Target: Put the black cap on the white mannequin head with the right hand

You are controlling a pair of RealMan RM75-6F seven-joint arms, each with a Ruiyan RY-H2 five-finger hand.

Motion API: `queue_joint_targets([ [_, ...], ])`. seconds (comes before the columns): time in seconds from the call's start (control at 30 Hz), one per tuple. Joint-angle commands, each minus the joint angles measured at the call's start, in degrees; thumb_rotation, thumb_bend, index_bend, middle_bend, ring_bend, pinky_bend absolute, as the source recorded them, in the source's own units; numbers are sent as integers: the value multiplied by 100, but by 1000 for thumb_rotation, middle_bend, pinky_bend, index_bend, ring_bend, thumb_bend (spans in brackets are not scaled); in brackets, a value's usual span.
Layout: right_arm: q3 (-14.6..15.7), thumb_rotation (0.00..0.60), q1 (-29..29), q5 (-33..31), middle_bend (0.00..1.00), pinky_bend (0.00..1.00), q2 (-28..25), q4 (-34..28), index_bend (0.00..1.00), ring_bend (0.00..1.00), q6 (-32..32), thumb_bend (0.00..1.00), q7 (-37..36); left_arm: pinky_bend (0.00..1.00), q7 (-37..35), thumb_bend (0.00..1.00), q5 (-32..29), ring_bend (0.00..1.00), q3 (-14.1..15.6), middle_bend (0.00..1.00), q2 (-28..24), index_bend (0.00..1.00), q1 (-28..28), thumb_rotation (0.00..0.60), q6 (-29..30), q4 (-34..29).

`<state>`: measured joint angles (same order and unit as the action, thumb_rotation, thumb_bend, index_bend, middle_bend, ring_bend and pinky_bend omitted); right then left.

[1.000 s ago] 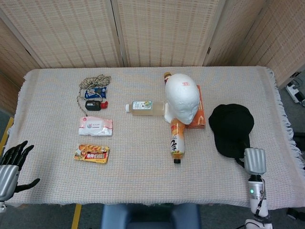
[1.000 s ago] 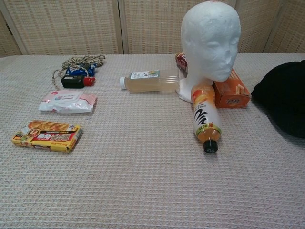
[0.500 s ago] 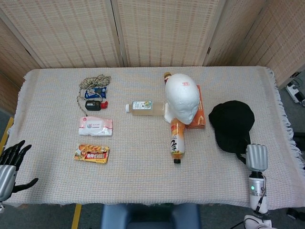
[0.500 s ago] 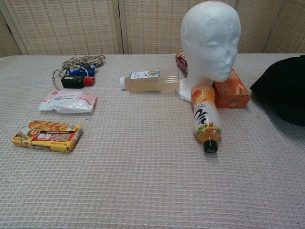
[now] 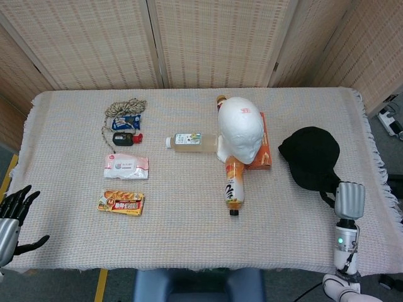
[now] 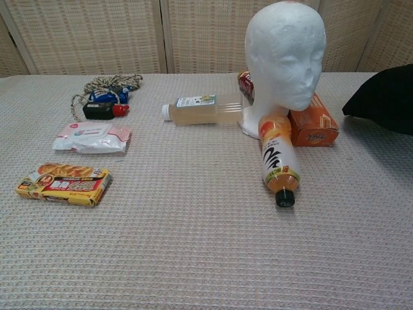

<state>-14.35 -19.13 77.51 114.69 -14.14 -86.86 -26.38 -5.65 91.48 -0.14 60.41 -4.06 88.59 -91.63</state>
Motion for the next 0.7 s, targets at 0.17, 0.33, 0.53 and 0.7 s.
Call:
queue_joint_targets([
  [0.17, -441, 600, -341, -301, 1000, 1000, -288, -414, 735, 1000, -237, 425, 64, 121, -41, 127, 31, 0, 5, 3, -10, 130, 8, 600, 25, 3],
  [0.33, -827, 600, -605, -579, 1000, 1000, -504, -888, 736, 1000, -265, 425, 294, 121, -83, 126, 40, 0, 0, 3, -25, 129, 16, 600, 52, 9],
  [0.53, -1209, 600, -942, -763, 1000, 1000, -772, -1607, 735, 1000, -441, 424, 725, 121, -125, 127, 4, 0, -10, 3, -35, 130, 4, 600, 12, 25],
  [0.7, -1421, 600, -1201, -817, 1000, 1000, -933, -2157, 735, 1000, -558, 424, 1138, 121, -128, 126, -53, 0, -32, 2, -32, 129, -7, 600, -22, 33],
])
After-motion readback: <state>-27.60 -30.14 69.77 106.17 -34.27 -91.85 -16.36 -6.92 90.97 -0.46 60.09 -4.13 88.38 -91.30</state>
